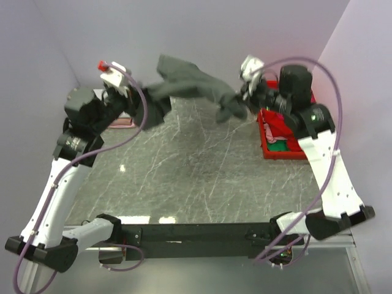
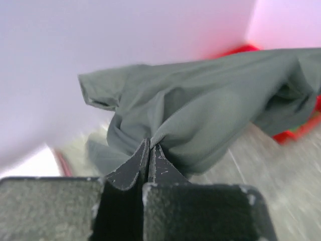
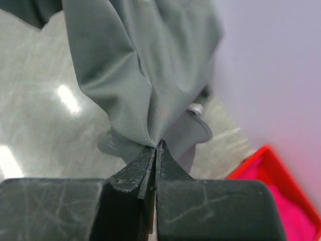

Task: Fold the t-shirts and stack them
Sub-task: Flatten the tshirt out

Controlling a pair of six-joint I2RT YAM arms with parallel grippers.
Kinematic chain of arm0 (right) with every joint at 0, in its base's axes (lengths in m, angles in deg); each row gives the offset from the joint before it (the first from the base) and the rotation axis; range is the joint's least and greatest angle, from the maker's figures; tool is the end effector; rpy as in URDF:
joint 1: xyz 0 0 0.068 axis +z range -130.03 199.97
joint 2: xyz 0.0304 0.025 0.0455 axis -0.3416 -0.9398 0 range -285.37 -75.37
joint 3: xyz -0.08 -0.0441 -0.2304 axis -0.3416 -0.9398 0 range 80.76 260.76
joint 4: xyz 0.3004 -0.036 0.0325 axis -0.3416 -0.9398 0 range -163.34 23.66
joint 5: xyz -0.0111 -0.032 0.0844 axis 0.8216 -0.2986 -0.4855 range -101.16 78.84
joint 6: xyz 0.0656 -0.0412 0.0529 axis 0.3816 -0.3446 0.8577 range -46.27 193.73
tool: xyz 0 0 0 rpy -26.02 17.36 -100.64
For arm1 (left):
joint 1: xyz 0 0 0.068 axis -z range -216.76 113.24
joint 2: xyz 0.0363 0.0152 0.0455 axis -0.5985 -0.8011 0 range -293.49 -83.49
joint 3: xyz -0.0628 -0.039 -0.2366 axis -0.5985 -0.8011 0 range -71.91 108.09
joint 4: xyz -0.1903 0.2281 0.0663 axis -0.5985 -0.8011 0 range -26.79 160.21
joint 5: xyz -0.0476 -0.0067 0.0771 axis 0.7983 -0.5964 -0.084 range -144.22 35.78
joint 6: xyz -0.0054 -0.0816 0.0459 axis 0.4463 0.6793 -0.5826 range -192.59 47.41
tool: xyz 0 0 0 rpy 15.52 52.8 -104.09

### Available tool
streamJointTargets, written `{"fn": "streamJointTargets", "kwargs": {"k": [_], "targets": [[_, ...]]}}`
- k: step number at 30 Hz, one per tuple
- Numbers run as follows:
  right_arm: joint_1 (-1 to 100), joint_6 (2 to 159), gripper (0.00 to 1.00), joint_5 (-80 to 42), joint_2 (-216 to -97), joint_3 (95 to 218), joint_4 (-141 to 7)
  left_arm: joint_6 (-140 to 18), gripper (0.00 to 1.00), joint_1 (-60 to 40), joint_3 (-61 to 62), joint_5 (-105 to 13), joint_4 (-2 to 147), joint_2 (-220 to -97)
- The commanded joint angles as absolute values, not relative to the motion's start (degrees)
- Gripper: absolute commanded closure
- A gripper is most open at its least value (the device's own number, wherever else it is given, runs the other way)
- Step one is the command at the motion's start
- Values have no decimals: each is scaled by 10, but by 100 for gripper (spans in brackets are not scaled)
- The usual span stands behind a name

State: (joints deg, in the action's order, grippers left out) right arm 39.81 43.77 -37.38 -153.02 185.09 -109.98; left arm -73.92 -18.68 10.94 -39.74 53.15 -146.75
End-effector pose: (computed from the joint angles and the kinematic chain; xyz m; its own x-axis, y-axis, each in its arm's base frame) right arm 0.3117 0.1523 0.4864 0.1129 -0.4354 -0.8931 -0.7452 0.5574 -0.3660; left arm 0.2995 -0.1200 0.4869 0.0543 0.0058 -0.9985 0.5370 0.8429 0.0341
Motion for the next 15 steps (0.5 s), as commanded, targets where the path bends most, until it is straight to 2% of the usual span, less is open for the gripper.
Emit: {"fn": "streamJointTargets", "kwargs": {"k": [1, 3, 4, 5, 6, 7, 8, 9, 10, 12, 15], "targets": [[397, 361, 100, -430, -1455, 1721, -1105, -693, 100, -187, -16, -355, 482, -1440], [398, 310, 98, -486, -1421, 1620, -1140, -644, 100, -187, -82, -337, 463, -1416], [404, 264, 85, -507, -1390, 1561, -1161, -609, 91, -187, -138, -337, 440, -1396], [417, 244, 64, -517, -1379, 1535, -1206, -582, 71, -187, -161, -345, 426, -1387], [430, 234, 35, -507, -1367, 1510, -1219, -550, 48, -187, -184, -409, 404, -1381], [440, 224, 30, -501, -1350, 1489, -1228, -528, 24, -187, -193, -438, 384, -1360], [450, 220, 23, -498, -1341, 1455, -1232, -496, 15, -187, -203, -457, 376, -1343], [450, 220, 22, -497, -1333, 1441, -1227, -478, 2, -187, -217, -487, 376, -1322], [448, 235, 21, -484, -1319, 1433, -1215, -463, 1, -187, -222, -529, 380, -1278], [428, 249, 20, -475, -1308, 1415, -1170, -454, 1, -187, -234, -540, 401, -1225], [389, 282, 20, -482, -1331, 1407, -1119, -447, 1, -187, -243, -527, 417, -1210]]}}
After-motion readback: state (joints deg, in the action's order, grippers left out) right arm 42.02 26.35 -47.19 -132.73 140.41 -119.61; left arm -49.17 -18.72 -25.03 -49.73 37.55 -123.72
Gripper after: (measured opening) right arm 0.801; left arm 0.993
